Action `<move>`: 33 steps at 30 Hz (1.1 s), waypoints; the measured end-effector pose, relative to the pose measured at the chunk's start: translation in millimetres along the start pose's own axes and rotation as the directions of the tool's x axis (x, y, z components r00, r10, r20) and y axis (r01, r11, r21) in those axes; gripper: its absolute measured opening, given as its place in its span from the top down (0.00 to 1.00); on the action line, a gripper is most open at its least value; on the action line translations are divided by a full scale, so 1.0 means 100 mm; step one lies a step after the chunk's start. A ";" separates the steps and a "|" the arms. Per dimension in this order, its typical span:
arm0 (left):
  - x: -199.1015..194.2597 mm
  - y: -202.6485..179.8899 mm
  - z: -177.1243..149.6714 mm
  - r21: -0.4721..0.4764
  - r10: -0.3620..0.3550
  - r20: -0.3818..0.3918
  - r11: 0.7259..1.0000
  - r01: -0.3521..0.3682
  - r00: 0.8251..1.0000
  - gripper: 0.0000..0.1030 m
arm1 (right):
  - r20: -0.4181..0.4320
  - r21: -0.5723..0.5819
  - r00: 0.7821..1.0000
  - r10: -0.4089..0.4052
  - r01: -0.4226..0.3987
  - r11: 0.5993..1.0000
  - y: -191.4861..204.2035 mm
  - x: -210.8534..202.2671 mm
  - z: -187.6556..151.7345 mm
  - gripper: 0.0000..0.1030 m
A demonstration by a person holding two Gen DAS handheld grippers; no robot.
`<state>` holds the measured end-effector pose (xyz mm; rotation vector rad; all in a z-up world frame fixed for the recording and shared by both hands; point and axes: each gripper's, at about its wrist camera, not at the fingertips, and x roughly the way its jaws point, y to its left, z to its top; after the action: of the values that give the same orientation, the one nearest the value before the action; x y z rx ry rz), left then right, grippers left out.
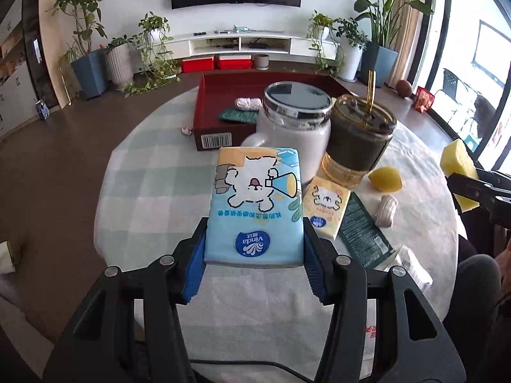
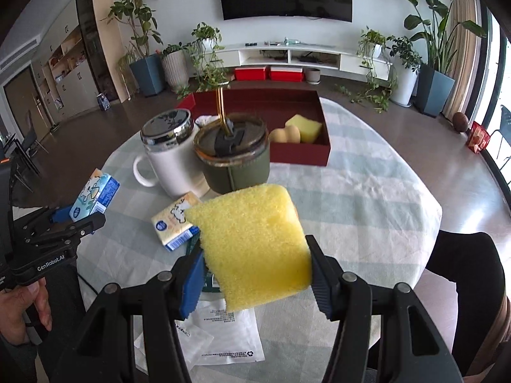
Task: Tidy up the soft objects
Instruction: 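Carry tissue pack and sponge into the red tray and open both tools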
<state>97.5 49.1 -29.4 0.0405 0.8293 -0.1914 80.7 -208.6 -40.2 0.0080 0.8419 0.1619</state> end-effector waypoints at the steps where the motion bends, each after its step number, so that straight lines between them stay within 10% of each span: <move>1: -0.02 -0.01 0.03 0.001 0.007 0.007 1.000 -0.007 1.000 0.51 | 0.012 0.006 1.000 -0.008 0.008 1.000 -0.01 -0.01 0.03 0.41; 15: 0.09 0.03 0.68 0.093 -0.034 0.052 0.995 0.029 0.998 0.51 | 0.063 -0.016 0.998 0.002 -0.001 1.000 -0.14 0.16 0.52 0.41; 33: 1.29 0.49 1.85 0.238 -0.076 -0.080 0.967 0.093 0.994 0.51 | -0.058 -0.232 0.997 0.047 -0.059 0.971 -0.65 1.37 1.74 0.41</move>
<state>326.6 56.8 -1.3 0.2424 0.8748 -0.3730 308.5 -243.2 -30.1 -0.1961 0.8708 0.3122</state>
